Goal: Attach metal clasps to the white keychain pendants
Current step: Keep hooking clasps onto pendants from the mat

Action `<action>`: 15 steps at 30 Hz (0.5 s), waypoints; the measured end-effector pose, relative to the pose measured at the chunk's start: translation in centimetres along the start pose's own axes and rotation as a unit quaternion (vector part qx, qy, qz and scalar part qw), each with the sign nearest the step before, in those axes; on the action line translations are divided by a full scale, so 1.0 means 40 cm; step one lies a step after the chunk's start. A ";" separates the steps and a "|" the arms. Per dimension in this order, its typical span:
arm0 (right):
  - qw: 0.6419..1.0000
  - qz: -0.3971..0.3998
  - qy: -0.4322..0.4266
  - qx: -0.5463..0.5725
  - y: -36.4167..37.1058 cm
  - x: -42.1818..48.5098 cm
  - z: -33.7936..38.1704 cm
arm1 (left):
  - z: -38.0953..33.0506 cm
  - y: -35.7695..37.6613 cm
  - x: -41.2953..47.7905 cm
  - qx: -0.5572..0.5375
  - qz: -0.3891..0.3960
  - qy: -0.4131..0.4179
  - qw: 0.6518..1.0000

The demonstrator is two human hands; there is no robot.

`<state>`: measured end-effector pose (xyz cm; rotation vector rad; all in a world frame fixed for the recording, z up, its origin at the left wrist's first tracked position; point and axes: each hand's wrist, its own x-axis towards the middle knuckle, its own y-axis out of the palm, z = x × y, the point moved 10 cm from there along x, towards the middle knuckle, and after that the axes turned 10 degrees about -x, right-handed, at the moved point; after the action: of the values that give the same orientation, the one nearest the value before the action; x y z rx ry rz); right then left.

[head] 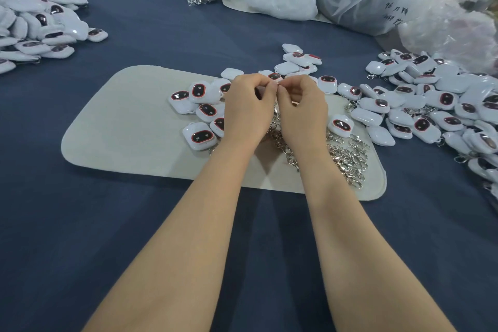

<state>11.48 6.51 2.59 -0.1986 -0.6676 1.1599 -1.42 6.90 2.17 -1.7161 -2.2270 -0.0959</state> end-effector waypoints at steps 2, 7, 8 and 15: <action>0.999 -0.010 -0.026 -0.036 -0.003 -0.004 0.012 | 0.006 0.006 -0.002 0.014 0.007 -0.009 1.000; 0.995 -0.013 -0.062 -0.073 0.001 -0.010 0.033 | 0.004 -0.003 -0.001 0.015 -0.002 -0.011 1.000; 0.996 -0.016 -0.058 -0.063 -0.001 -0.010 0.031 | 0.005 -0.001 -0.001 0.016 0.002 -0.011 1.000; 0.999 -0.038 -0.038 -0.002 -0.020 -0.013 0.031 | 0.006 0.009 -0.003 0.005 0.014 -0.017 1.000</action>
<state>11.27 5.48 3.75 -0.1320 -0.7382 1.0977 -1.09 6.93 1.86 -1.7553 -2.2240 -0.0482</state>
